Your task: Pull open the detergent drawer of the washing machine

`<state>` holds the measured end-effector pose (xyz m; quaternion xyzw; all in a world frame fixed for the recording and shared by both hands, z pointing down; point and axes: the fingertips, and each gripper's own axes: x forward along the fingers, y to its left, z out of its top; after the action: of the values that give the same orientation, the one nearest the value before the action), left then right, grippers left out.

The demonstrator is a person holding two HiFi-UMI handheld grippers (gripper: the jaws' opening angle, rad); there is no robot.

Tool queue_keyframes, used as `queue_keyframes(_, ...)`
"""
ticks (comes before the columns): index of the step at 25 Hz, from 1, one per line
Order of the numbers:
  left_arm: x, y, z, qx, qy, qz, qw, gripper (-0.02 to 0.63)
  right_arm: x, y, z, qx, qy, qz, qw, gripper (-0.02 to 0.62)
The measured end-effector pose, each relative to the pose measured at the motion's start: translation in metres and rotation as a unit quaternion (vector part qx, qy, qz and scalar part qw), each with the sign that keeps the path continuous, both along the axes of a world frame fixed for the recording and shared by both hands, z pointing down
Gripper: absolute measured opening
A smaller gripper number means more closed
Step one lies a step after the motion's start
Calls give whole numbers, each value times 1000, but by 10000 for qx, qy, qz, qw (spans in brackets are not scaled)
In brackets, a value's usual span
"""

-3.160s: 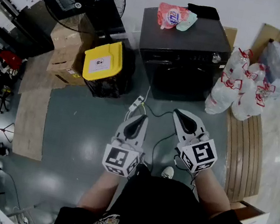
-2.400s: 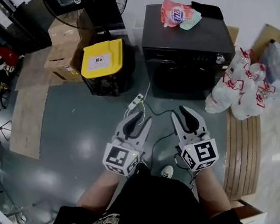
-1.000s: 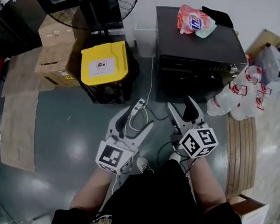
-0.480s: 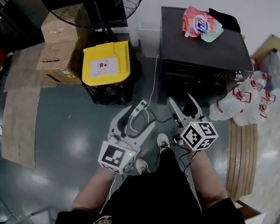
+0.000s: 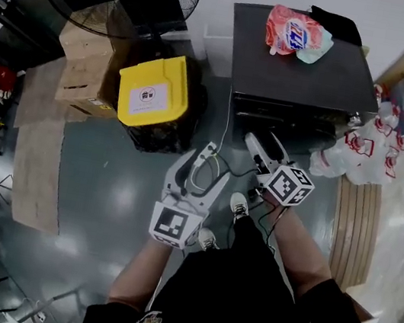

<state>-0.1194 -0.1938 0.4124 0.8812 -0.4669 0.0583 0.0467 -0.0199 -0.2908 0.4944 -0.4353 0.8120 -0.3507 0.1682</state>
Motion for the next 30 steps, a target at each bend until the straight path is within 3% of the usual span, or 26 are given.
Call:
queue_keyframes(7,25,-42,30,-148,-92,46,9998,288,12,-43,45,-503,-465,-53,9976,367)
queue_keyframes(10,35,-60,45,-193,-191,90,9996,289,12,-61,61,-712,-904,-122,9933,368)
queue_keyframes(15,47,-85,66,-286,-273,170,9991,288,20,-83,100,-1361,-1632,83,9771,391)
queue_keyframes(19,53,-105,82,-409,-286,221,9985,288,30,-92,139,-2182,-1802,500,9578,415)
queue_keyframes(30,49,-142,113,-677,-300,322,9967,289,27,-132,172,-2242,-2262,761,9449,479)
